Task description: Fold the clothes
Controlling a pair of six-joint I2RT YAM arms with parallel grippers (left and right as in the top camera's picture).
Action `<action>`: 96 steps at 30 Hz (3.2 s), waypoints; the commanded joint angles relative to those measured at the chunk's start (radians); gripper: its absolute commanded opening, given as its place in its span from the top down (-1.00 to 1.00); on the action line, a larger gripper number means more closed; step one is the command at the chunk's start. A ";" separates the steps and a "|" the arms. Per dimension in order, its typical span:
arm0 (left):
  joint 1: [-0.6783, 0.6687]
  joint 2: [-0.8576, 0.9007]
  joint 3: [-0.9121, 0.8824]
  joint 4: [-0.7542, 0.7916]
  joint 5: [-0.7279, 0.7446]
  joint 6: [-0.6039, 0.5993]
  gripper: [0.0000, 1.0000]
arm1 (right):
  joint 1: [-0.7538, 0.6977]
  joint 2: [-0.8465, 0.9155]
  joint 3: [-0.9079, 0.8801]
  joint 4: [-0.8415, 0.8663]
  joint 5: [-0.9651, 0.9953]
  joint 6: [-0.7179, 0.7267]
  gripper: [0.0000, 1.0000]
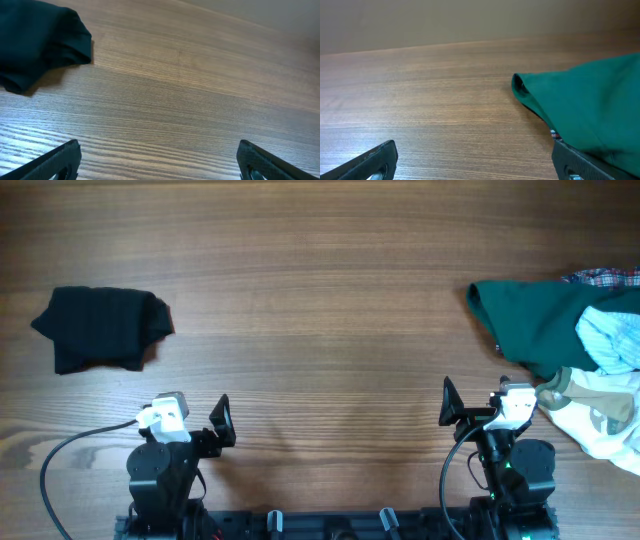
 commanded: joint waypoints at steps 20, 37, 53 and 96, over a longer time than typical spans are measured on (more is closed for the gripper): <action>0.008 -0.008 -0.008 0.003 0.012 0.015 -1.00 | -0.004 -0.006 -0.003 0.004 -0.019 0.011 -0.99; 0.008 -0.008 -0.002 0.101 0.099 -0.196 -0.99 | -0.004 -0.006 0.000 0.069 -0.077 0.288 -0.99; 0.008 0.933 0.921 -0.238 0.106 -0.142 -0.99 | -0.004 0.848 0.896 -0.537 -0.178 0.287 -0.99; 0.008 1.357 1.181 -0.409 0.105 -0.143 -1.00 | -1.110 1.853 1.204 -0.567 -0.154 0.423 -0.90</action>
